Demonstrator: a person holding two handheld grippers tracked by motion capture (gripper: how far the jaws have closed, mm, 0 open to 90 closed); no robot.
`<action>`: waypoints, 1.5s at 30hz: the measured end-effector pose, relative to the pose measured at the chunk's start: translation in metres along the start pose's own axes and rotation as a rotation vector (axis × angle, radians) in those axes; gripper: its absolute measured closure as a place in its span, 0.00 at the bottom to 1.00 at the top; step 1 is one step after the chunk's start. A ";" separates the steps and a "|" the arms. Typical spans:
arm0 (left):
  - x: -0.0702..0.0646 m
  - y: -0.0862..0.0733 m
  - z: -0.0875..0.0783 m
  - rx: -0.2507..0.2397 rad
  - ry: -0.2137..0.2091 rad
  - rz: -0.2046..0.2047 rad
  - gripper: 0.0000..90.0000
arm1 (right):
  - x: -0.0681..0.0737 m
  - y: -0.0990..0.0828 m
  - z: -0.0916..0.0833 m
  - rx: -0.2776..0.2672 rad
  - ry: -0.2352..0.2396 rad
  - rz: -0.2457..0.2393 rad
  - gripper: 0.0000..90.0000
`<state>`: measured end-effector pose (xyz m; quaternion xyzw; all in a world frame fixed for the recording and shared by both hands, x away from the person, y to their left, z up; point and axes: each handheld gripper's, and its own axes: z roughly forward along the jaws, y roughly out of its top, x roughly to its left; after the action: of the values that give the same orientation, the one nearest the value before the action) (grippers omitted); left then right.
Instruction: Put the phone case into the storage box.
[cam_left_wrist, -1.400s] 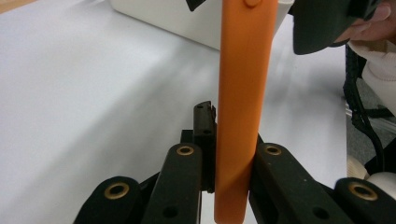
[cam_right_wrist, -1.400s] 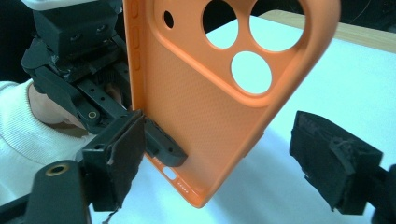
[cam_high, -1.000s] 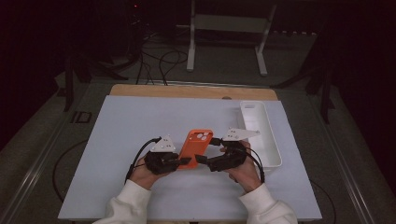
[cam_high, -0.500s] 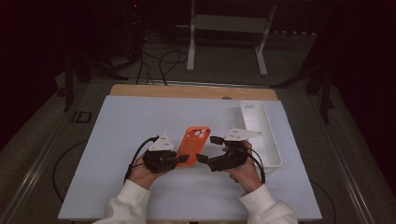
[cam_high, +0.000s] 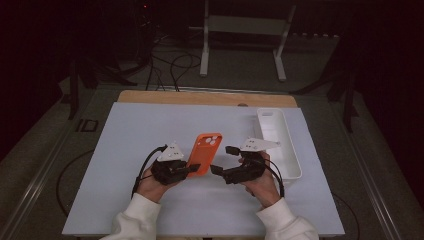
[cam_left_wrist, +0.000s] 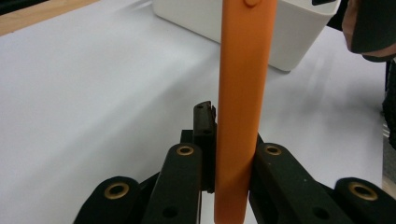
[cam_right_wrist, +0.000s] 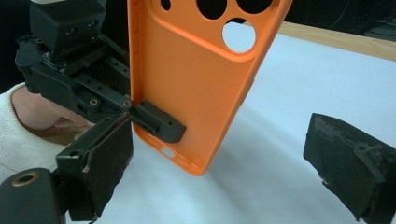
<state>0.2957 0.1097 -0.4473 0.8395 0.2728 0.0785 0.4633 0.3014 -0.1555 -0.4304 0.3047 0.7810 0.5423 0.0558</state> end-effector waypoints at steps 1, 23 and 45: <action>0.000 0.000 0.000 -0.001 0.002 -0.001 0.95 | 0.000 0.000 0.000 0.000 0.000 0.001 0.09; 0.002 -0.002 -0.004 -0.034 0.078 -0.034 0.95 | -0.001 -0.001 -0.003 -0.018 -0.016 0.020 0.09; 0.002 -0.007 -0.006 -0.056 0.181 -0.054 0.95 | -0.007 -0.001 -0.010 -0.021 -0.043 0.027 0.09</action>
<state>0.2927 0.1179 -0.4501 0.8081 0.3337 0.1491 0.4619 0.3025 -0.1676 -0.4290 0.3264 0.7697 0.5445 0.0685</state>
